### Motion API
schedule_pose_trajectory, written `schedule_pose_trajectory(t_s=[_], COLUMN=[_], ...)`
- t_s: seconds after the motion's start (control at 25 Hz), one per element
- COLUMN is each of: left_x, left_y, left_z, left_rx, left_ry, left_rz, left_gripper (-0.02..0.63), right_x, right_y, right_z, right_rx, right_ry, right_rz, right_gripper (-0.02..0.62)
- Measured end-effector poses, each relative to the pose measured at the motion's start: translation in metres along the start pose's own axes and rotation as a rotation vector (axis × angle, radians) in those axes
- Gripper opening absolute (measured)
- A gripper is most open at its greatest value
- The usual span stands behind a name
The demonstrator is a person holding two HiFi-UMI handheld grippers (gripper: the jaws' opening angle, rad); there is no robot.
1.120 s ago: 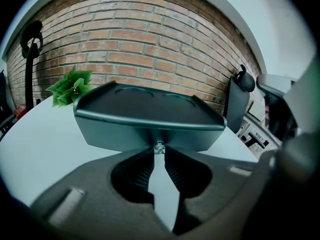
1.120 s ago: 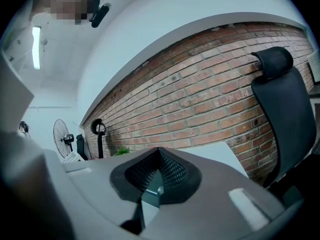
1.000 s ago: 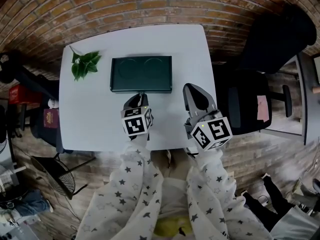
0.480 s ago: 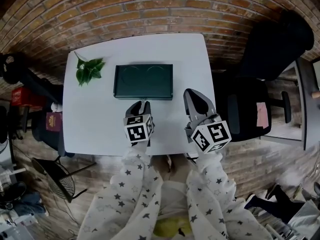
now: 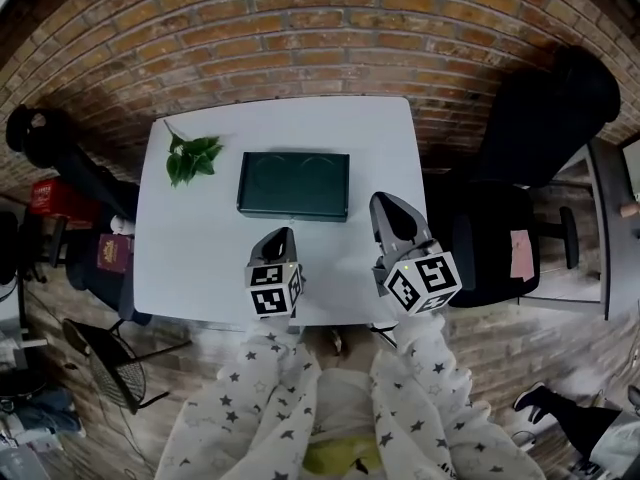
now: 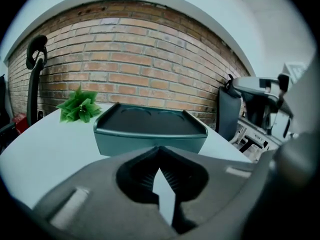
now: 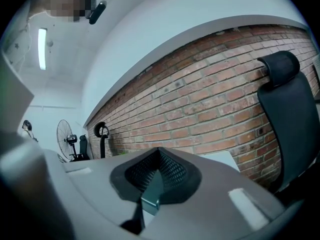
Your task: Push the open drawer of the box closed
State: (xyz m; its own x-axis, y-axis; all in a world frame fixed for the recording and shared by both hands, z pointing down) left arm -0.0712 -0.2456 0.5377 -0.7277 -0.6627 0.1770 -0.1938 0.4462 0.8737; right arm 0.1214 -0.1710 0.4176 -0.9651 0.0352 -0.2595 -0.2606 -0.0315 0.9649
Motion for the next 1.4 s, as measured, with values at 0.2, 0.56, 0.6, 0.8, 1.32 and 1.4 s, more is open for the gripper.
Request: schedule_pose_trajectory(t_s=[0.2, 0.56, 0.6, 0.8, 1.32, 1.4], left_x=[0.003, 0.002, 0.002, 0.001, 0.008, 0.012], left_y=[-0.029, -0.081, -0.086, -0.109, -0.141, -0.144], left_z=[0.018, 0.058, 0.062, 0.082, 0.115, 0.119], left_rx=[-0.114, -0.281, -0.297, -0.38, -0.515, -0.527], left_ry=[0.002, 0.0, -0.001, -0.015, -0.072, -0.085], left_rz=[-0.006, -0.036, -0.043, -0.085, -0.096, -0.095], left_gripper=[-0.002, -0.002, -0.003, -0.003, -0.003, -0.003], right_x=[-0.002, -0.004, -0.004, -0.003, 0.0, 0.0], right_y=[-0.008, -0.023, -0.024, -0.032, -0.048, -0.051], right_z=[-0.003, 0.0, 0.0, 0.001, -0.001, -0.001], right_rx=[-0.013, -0.026, -0.028, -0.046, -0.083, -0.089], right_ry=[-0.03, -0.068, -0.071, -0.087, -0.118, -0.12], right_rz=[0.007, 0.007, 0.006, 0.003, 0.017, 0.021], right_gripper=[0.002, 0.002, 0.0, 0.002, 0.0, 0.0])
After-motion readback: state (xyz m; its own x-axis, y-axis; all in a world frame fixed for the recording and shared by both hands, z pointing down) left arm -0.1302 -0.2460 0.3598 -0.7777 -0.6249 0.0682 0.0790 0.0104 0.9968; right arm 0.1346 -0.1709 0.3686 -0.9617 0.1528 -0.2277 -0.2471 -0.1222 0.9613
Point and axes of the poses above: the fingertips, and each gripper's own axes: z backward along the fingers, x to its left, y out of its underside, the point moved 5 cm from there along z, backward along the fingers, and after that the axes turned 7 degrees about -x, right-handed, at the moved point
